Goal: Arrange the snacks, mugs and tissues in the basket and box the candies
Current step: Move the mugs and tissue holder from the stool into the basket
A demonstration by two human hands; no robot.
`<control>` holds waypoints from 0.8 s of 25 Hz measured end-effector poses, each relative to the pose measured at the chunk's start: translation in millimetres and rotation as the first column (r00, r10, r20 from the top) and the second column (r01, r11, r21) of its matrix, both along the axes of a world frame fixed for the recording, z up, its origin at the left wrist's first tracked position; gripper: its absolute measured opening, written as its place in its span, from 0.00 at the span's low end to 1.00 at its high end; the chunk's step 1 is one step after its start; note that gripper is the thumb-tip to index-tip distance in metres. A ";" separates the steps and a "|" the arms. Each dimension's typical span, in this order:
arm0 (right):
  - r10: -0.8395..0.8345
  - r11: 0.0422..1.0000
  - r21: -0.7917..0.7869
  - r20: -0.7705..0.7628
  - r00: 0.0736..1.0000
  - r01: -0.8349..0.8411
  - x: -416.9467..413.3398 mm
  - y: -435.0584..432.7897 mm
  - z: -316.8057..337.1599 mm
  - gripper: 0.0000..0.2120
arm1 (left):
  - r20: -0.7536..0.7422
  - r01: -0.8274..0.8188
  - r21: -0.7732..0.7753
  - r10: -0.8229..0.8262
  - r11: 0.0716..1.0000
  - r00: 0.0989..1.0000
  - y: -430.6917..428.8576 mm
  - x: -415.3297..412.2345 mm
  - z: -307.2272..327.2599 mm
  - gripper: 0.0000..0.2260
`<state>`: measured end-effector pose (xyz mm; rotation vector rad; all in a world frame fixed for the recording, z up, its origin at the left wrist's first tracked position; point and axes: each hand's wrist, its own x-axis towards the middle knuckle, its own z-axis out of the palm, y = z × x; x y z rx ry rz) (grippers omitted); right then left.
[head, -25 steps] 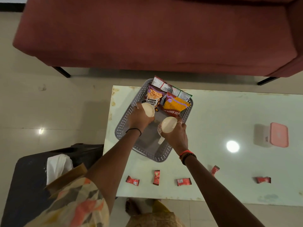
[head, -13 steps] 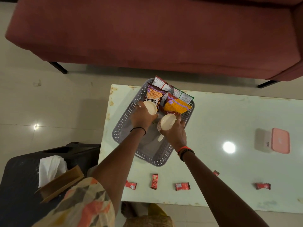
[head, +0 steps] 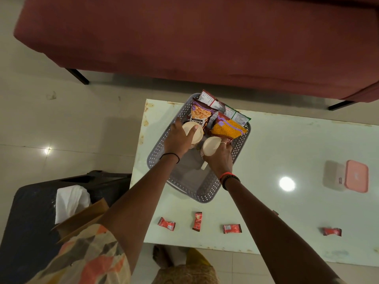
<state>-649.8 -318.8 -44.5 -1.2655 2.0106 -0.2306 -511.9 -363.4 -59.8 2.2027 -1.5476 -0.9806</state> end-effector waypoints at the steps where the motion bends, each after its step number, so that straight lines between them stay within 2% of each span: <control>1: -0.009 1.000 -0.004 -0.008 1.000 0.009 0.3 -1.0 0.5 0.44 | -0.011 0.006 -0.009 -0.006 1.000 1.000 1.7 3.1 1.8 0.32; 6: -0.032 0.998 0.059 -0.005 0.999 0.032 2.8 -12.7 5.8 0.47 | -0.020 0.024 -0.050 -0.025 0.998 0.999 12.5 22.4 15.3 0.30; 11: 0.021 0.992 0.123 -0.012 1.000 -0.019 1.4 -14.3 14.7 0.56 | -0.076 -0.046 -0.095 0.039 0.994 0.996 33.8 44.1 33.3 0.28; 13: 0.031 0.996 0.081 -0.096 0.995 -0.023 6.2 -11.4 23.4 0.53 | -0.110 -0.096 -0.138 0.081 0.986 0.991 48.4 55.2 41.8 0.26; 16: 0.042 0.996 -0.065 -0.237 0.971 -0.059 26.3 -1.5 40.1 0.44 | -0.150 -0.191 -0.253 0.156 0.948 0.976 84.7 79.4 57.8 0.20; 18: 0.048 0.980 -0.181 -0.198 0.979 -0.085 48.8 10.7 48.4 0.40 | -0.128 -0.202 -0.317 0.169 0.927 0.977 119.1 100.4 64.1 0.17; 20: 0.124 0.951 -0.270 -0.114 0.986 -0.151 78.7 31.0 53.9 0.35 | -0.071 -0.183 -0.330 0.169 0.926 0.983 158.9 125.7 67.3 0.16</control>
